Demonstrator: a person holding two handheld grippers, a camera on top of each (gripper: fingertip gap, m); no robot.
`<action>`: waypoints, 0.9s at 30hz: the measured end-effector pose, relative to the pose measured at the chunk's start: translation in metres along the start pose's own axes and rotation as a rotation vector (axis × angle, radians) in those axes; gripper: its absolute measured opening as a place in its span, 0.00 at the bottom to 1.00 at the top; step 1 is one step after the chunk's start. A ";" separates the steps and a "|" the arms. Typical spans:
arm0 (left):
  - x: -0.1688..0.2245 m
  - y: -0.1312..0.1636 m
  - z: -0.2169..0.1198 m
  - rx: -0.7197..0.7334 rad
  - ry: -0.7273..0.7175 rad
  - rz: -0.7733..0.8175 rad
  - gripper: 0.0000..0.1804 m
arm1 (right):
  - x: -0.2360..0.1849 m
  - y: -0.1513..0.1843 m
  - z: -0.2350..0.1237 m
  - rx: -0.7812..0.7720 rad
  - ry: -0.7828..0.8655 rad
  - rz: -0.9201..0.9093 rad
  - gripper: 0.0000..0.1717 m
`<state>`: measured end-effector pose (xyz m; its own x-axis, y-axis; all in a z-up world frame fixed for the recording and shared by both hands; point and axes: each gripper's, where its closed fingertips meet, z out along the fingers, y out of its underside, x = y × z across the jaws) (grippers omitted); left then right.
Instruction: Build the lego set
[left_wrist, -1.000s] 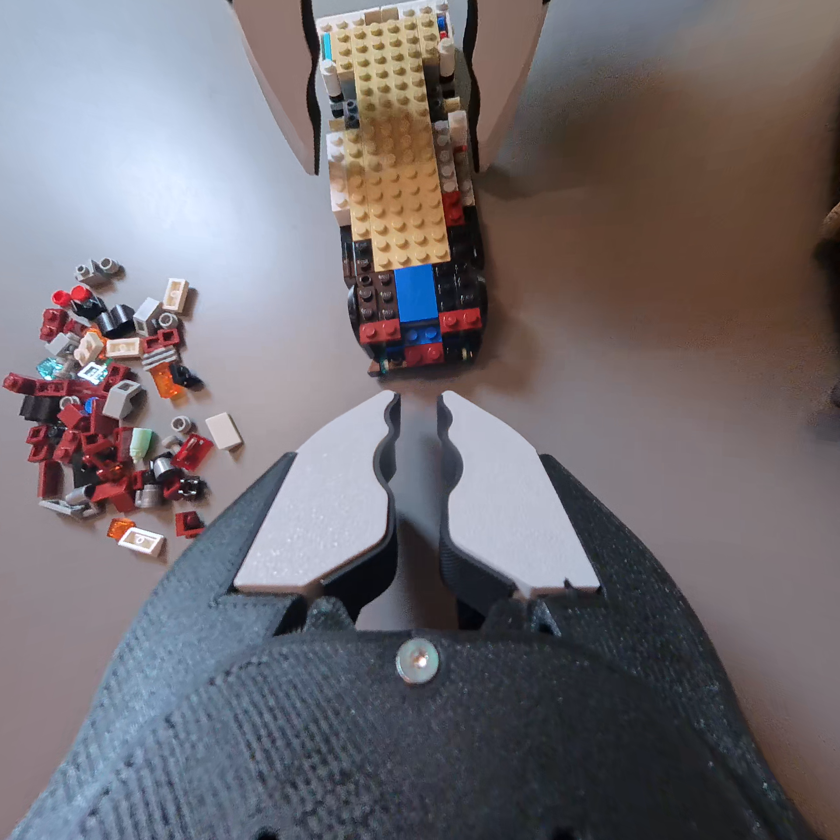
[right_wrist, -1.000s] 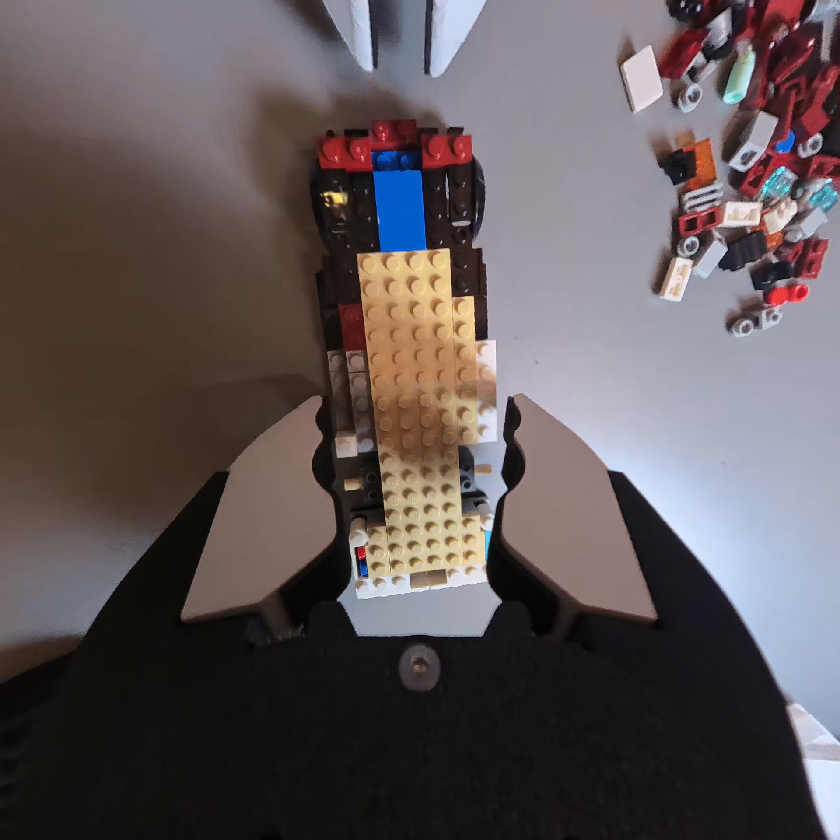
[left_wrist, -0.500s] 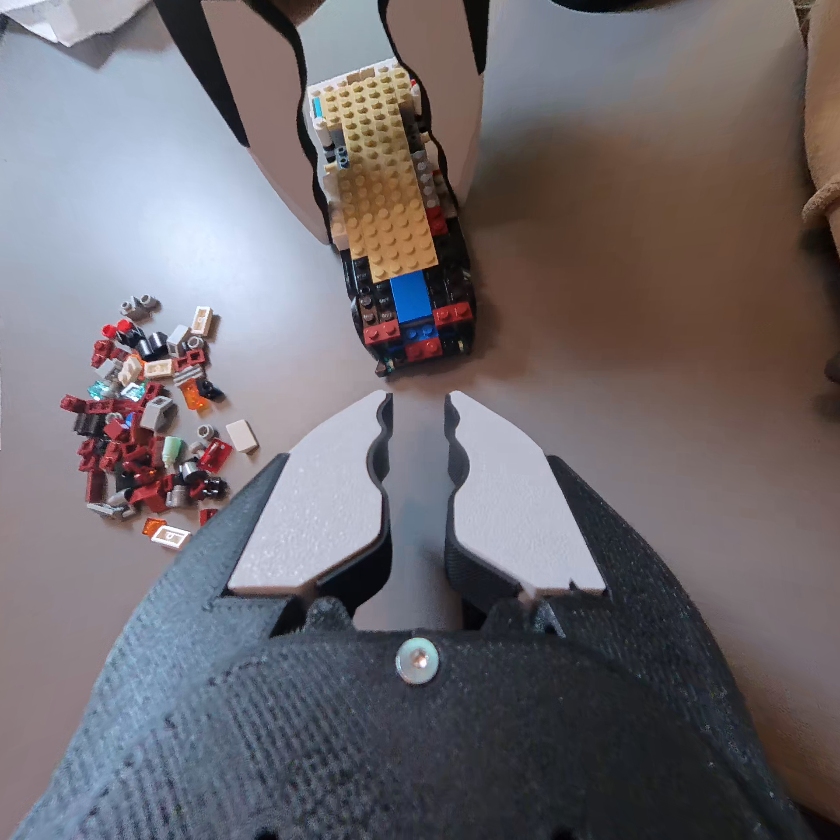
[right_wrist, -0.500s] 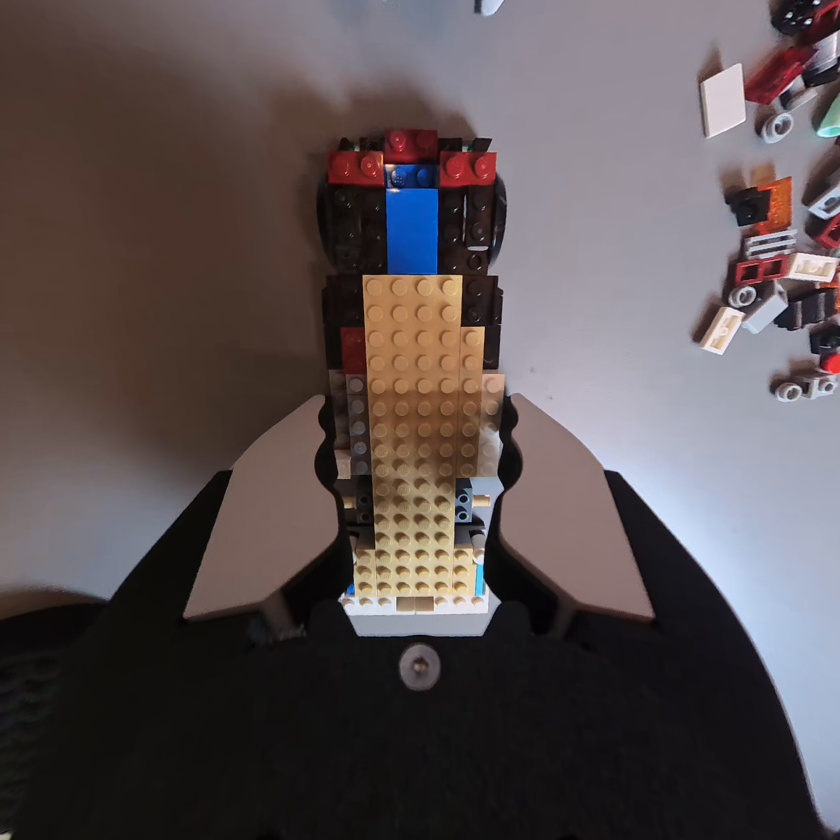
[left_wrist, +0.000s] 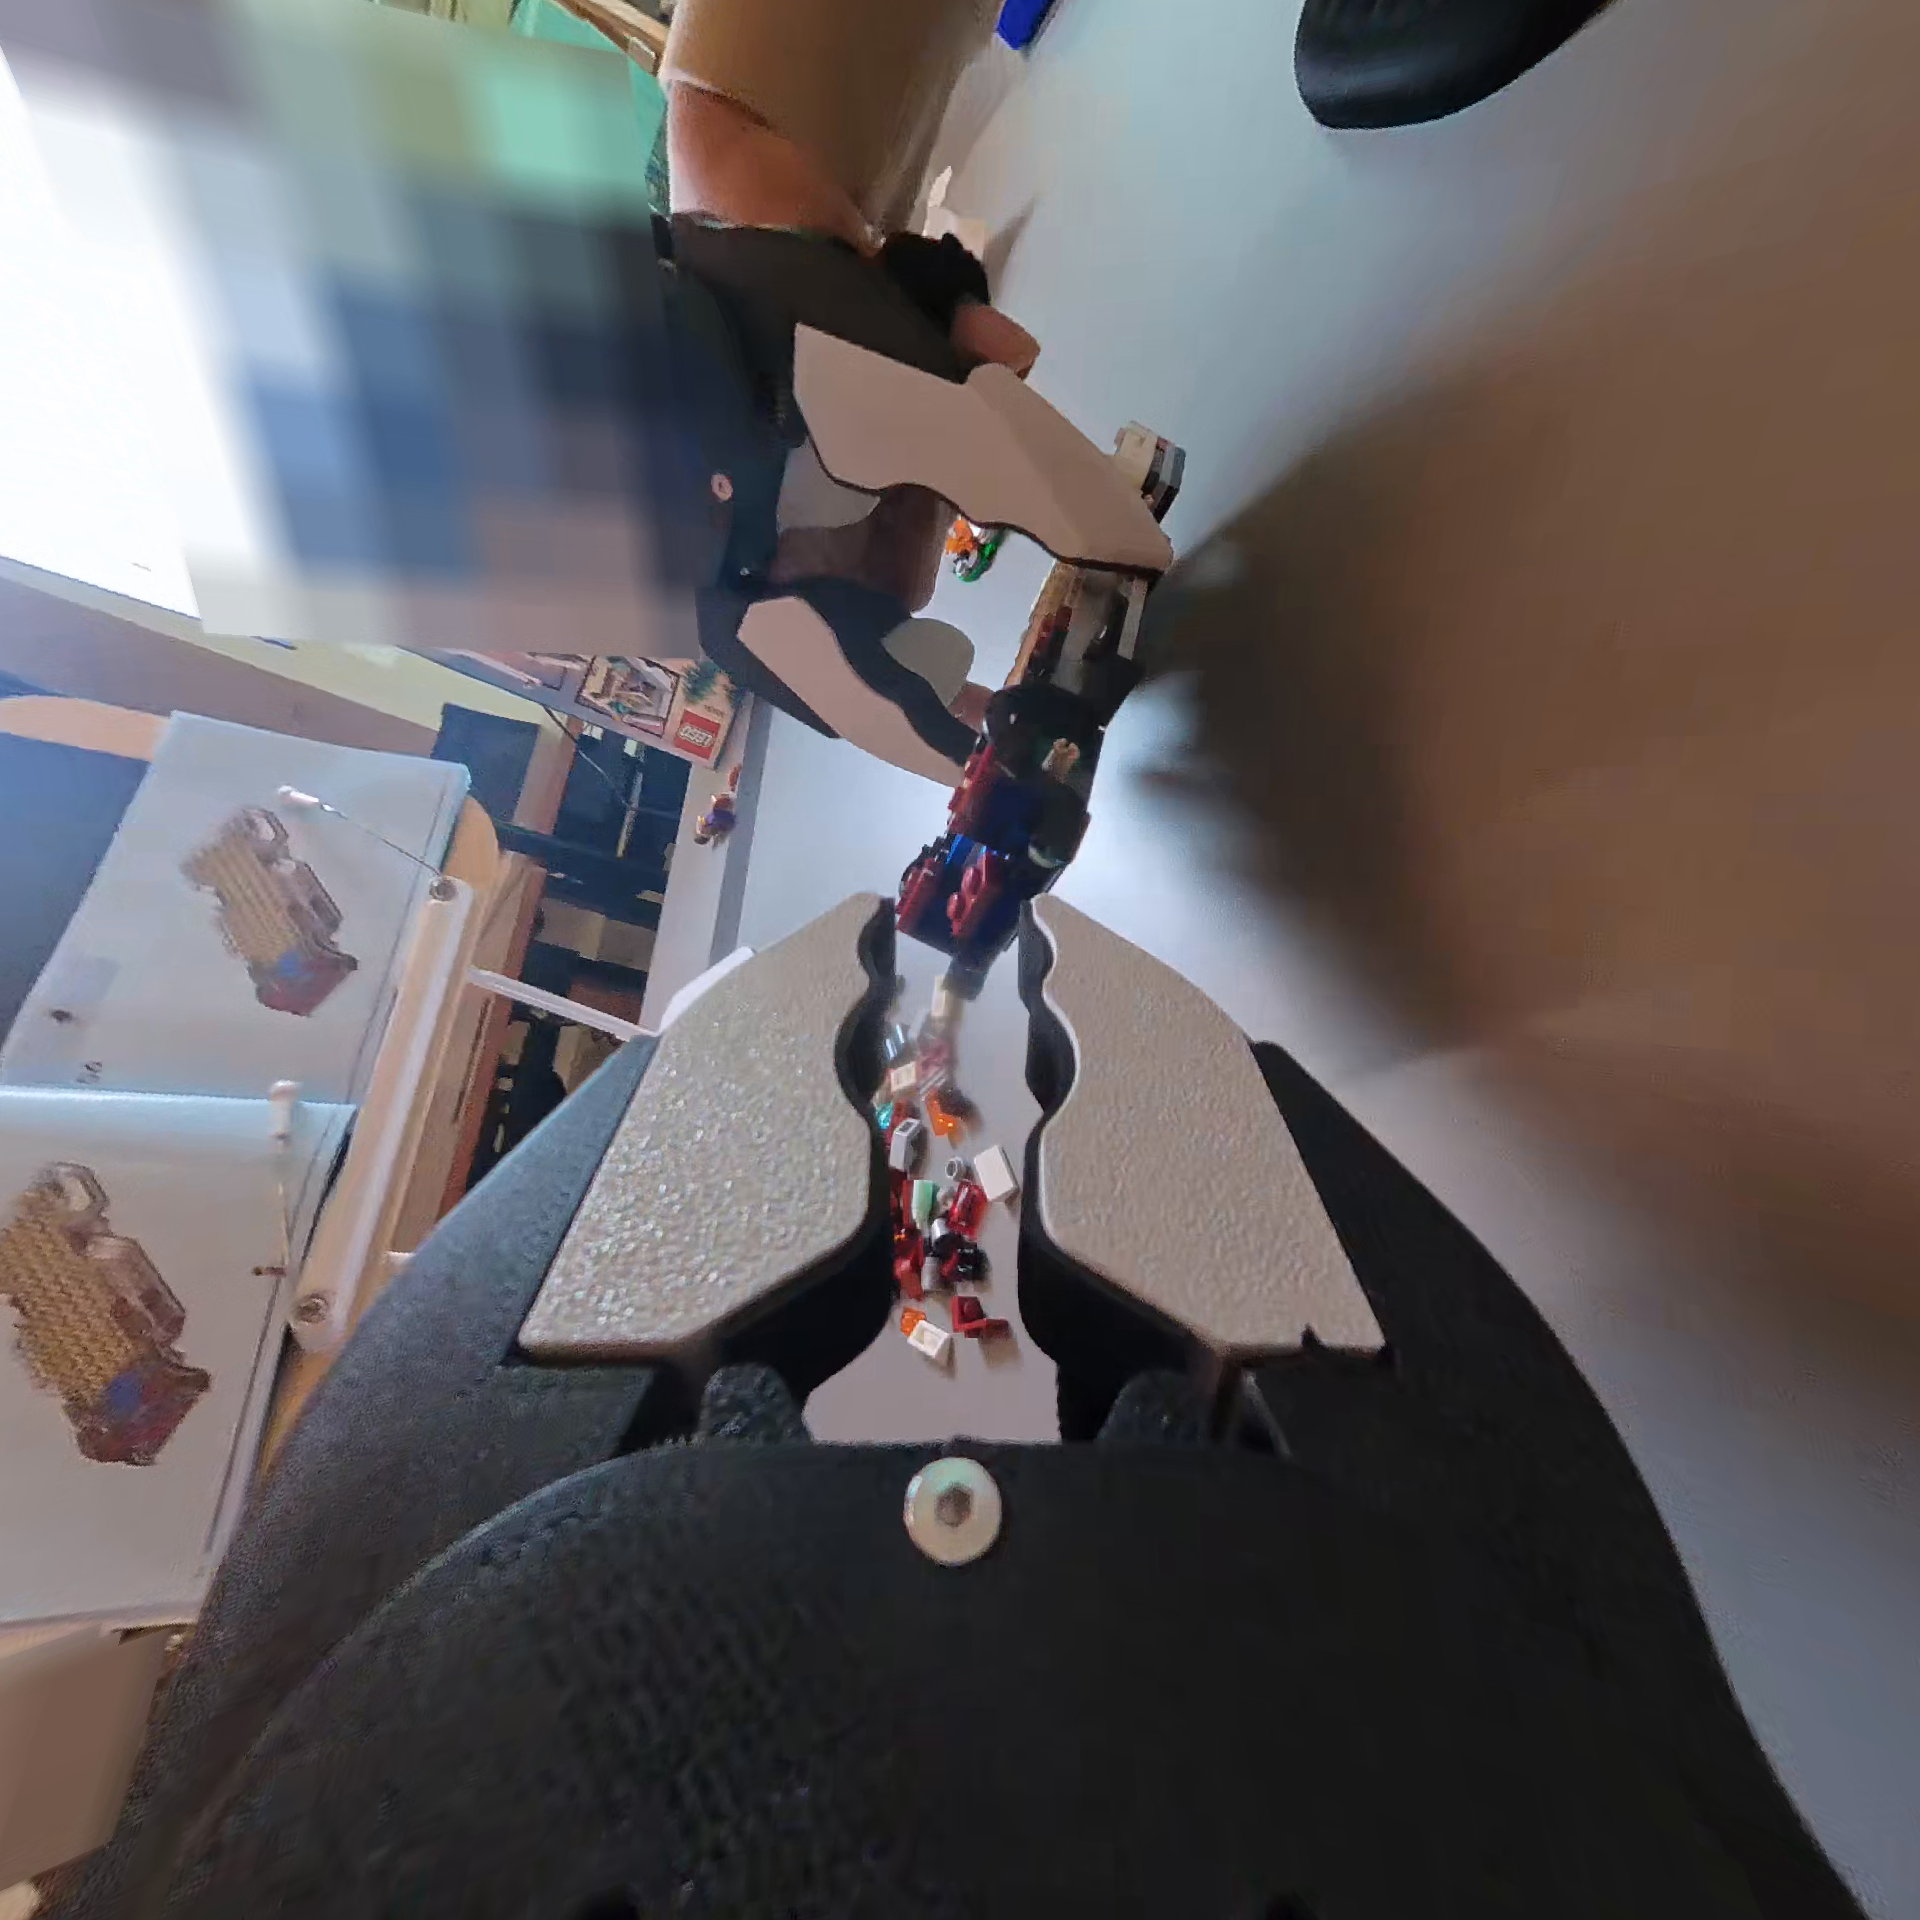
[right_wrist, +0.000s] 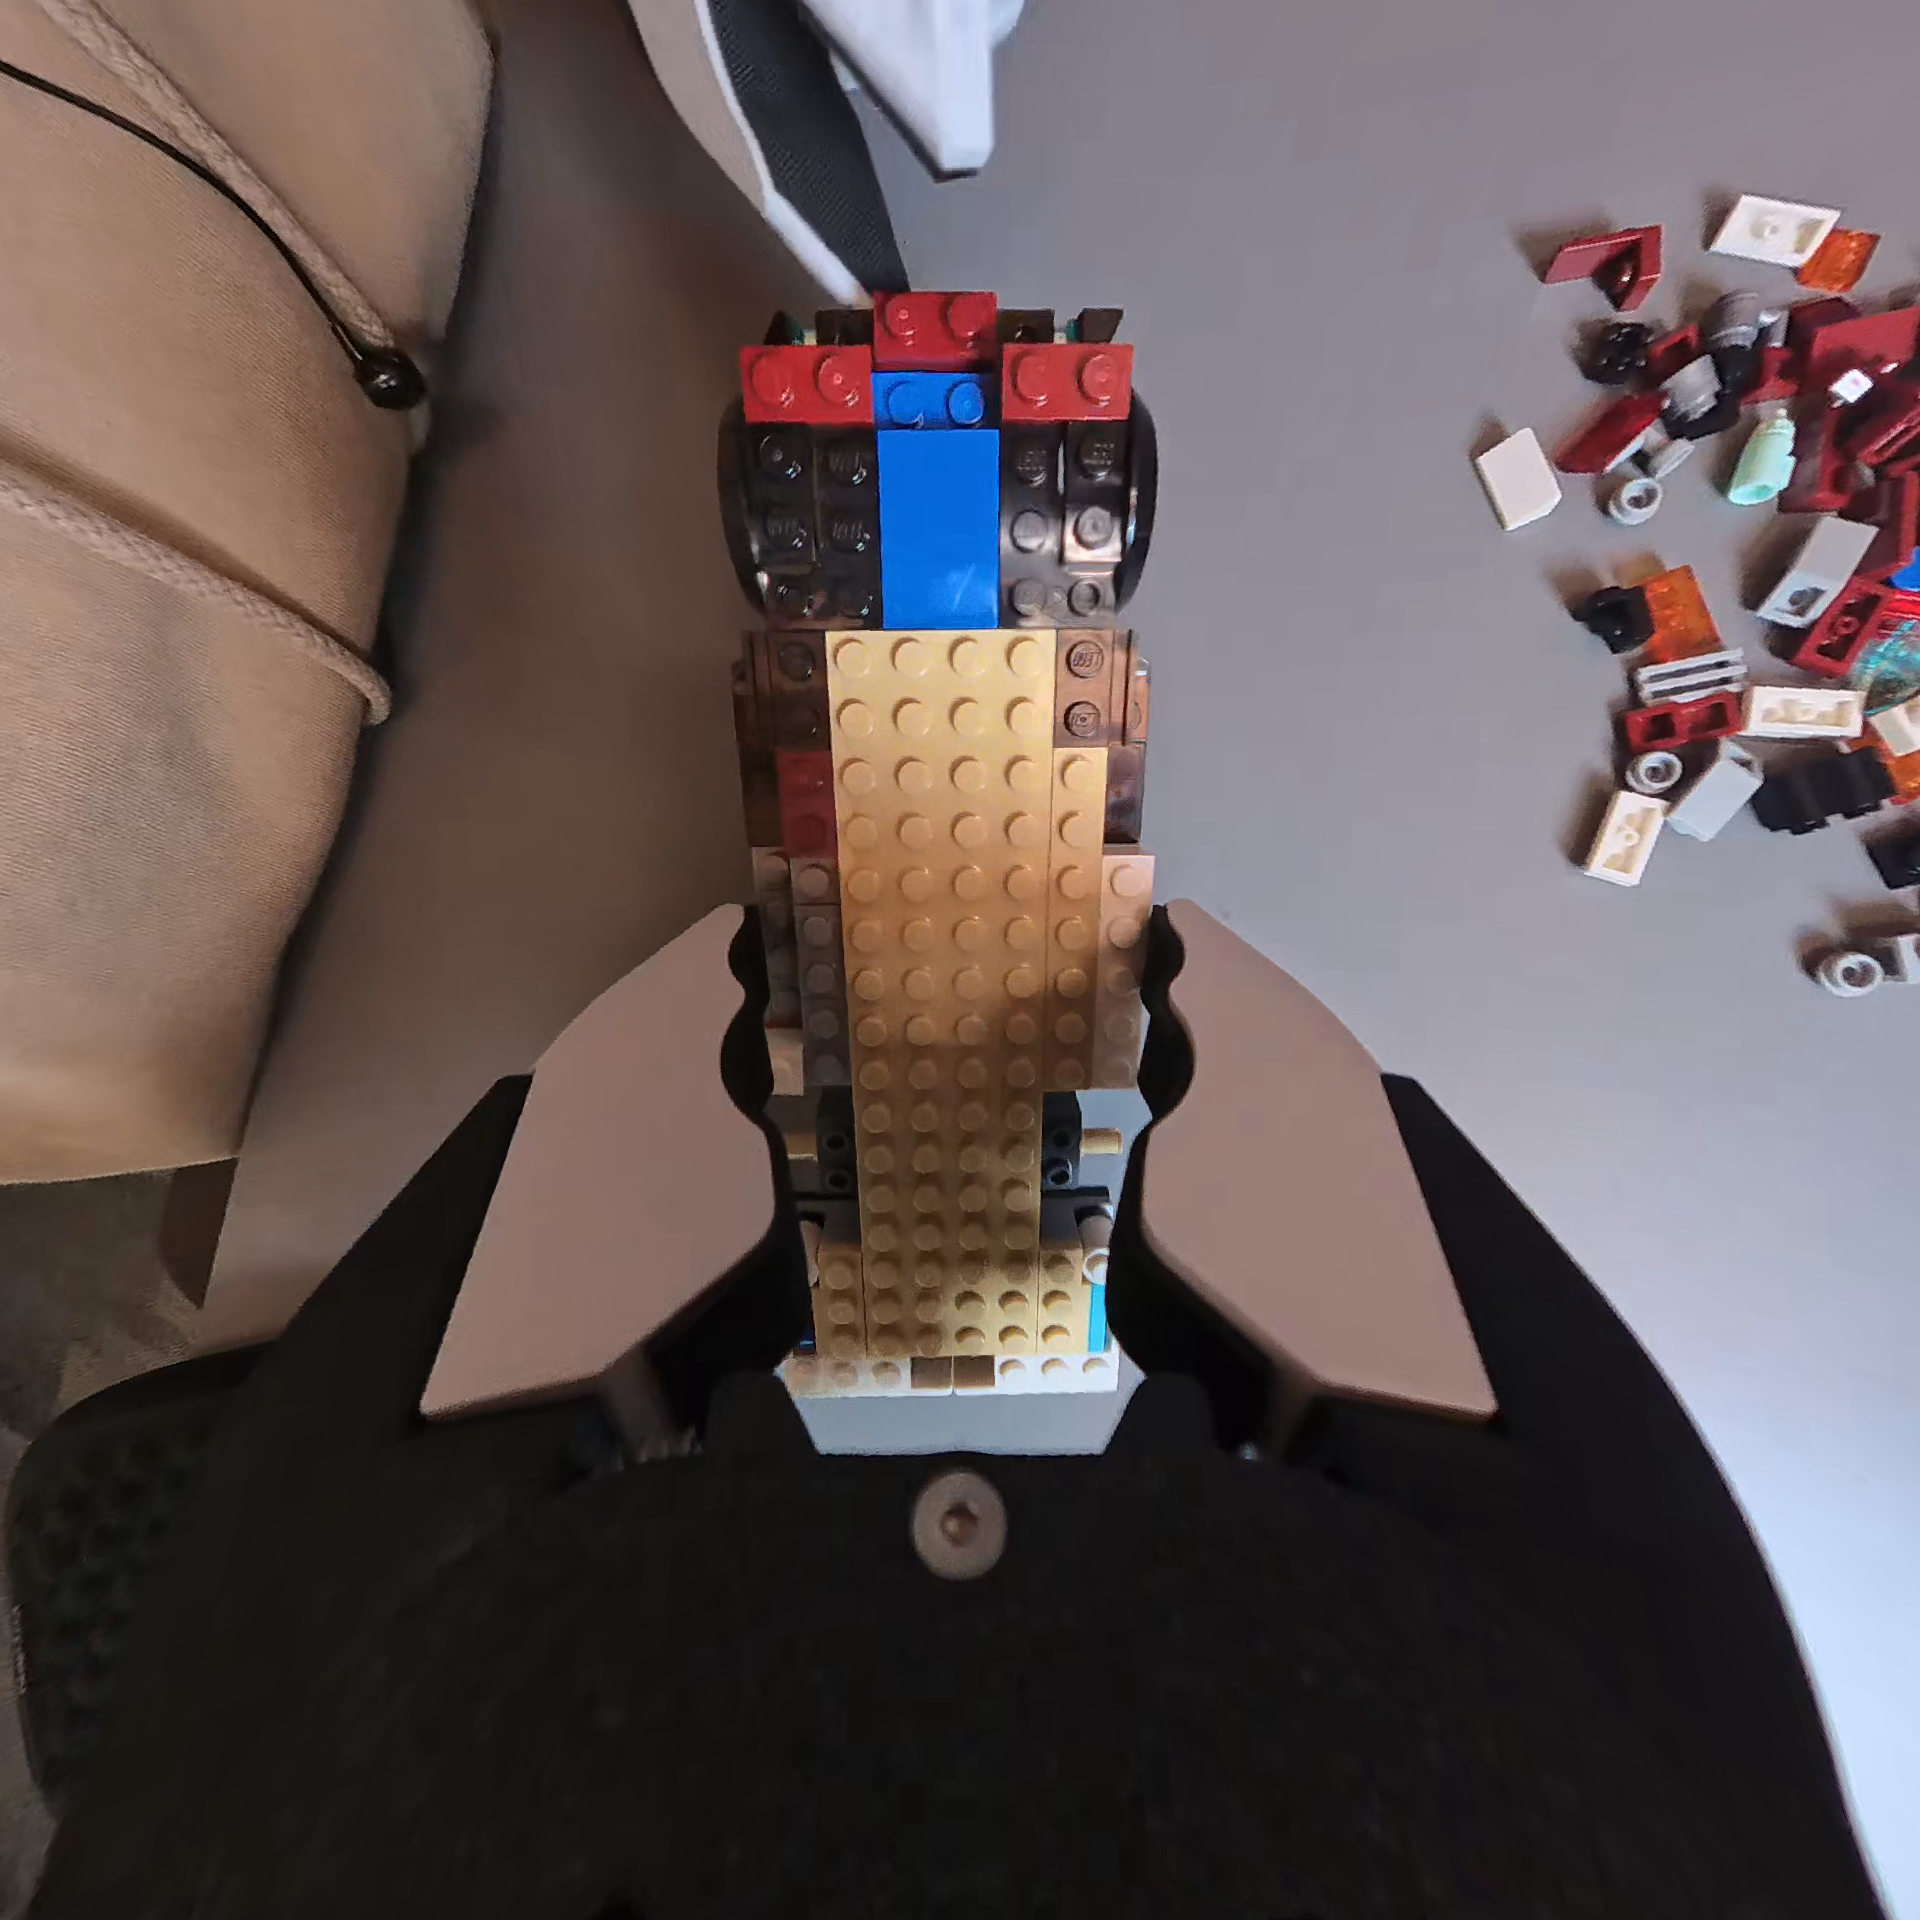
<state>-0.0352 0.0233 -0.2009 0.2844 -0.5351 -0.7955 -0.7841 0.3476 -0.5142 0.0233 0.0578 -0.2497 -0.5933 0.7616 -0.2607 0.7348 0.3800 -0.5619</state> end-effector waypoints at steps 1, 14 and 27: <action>0.001 -0.001 0.000 0.001 -0.003 0.020 0.12 | -0.001 0.000 0.000 0.002 -0.006 -0.001 0.41; 0.017 -0.003 0.001 0.002 0.044 0.157 0.09 | -0.009 -0.003 0.006 0.002 -0.065 -0.010 0.41; 0.034 -0.004 -0.002 -0.004 0.142 0.208 0.08 | -0.018 -0.001 0.014 -0.043 -0.132 -0.002 0.40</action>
<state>-0.0240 0.0020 -0.2254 0.0364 -0.5548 -0.8312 -0.8199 0.4590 -0.3423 0.0286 0.0368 -0.2557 -0.6303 0.6867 -0.3622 0.7456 0.4055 -0.5288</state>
